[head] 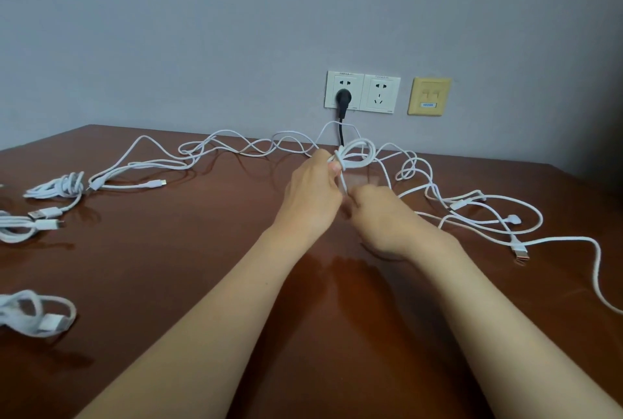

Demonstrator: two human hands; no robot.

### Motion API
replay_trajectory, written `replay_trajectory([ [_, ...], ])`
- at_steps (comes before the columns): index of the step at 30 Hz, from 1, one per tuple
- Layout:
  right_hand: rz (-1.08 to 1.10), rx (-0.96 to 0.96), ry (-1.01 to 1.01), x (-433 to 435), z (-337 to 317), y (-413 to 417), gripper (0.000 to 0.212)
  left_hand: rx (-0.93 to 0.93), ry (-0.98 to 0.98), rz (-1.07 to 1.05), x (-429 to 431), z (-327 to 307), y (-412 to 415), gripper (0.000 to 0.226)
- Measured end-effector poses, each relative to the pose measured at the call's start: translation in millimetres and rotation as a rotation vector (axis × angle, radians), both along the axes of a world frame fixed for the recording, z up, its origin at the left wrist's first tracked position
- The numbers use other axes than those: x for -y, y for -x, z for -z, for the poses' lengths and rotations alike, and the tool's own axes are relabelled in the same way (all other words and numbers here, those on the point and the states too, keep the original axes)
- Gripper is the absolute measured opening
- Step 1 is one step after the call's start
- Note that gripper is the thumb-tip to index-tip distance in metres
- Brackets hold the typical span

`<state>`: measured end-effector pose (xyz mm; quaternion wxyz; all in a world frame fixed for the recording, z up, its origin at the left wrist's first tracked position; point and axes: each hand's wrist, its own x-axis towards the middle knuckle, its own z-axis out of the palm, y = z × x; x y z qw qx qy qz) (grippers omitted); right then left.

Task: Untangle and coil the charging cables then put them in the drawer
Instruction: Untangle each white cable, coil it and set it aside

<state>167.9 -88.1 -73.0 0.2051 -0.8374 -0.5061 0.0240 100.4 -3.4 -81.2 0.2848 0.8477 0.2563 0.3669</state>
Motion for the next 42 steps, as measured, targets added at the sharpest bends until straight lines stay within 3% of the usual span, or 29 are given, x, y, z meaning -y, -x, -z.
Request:
replay_trajectory([
  [5, -0.023, 0.346, 0.174, 10.4, -4.0, 9.1, 0.021, -0.053, 0.078, -0.004, -0.9, 4.0, 0.6, 0.008],
  [12, -0.079, 0.516, -0.053, 19.8, -17.7, 5.8, 0.027, -0.217, -0.155, -0.004, 1.6, 1.2, 6.8, 0.017],
  [16, -0.049, 0.377, -0.164, 23.2, -18.1, -7.6, 0.022, -0.302, -0.262, 0.097, 1.5, 3.4, 5.5, 0.019],
  [20, -0.029, 0.033, -0.372, 25.8, -15.9, -24.7, 0.008, -0.353, -0.221, 0.284, -0.1, 6.7, 4.6, 0.024],
  [24, -0.045, -0.372, -0.518, 31.1, -11.3, -42.1, 0.021, -0.247, -0.069, 0.433, 2.3, 8.5, 2.2, 0.034],
  [29, -0.035, -0.653, -0.557, 31.4, -0.3, -52.7, 0.021, -0.097, 0.097, 0.493, 8.6, 9.3, -1.9, 0.032],
  [32, -0.025, -0.662, -0.59, 25.9, 9.0, -50.3, 0.031, 0.022, 0.172, 0.449, 6.3, 8.1, -3.5, 0.032],
  [37, -0.011, -0.614, -0.589, 9.0, 9.5, -34.6, 0.026, 0.158, 0.243, 0.273, -1.9, 7.9, -6.3, 0.025],
  [42, 0.051, -0.235, -0.572, -4.4, 16.2, -18.4, 0.031, 0.223, 0.333, 0.132, -4.0, 6.1, -8.7, 0.004],
])
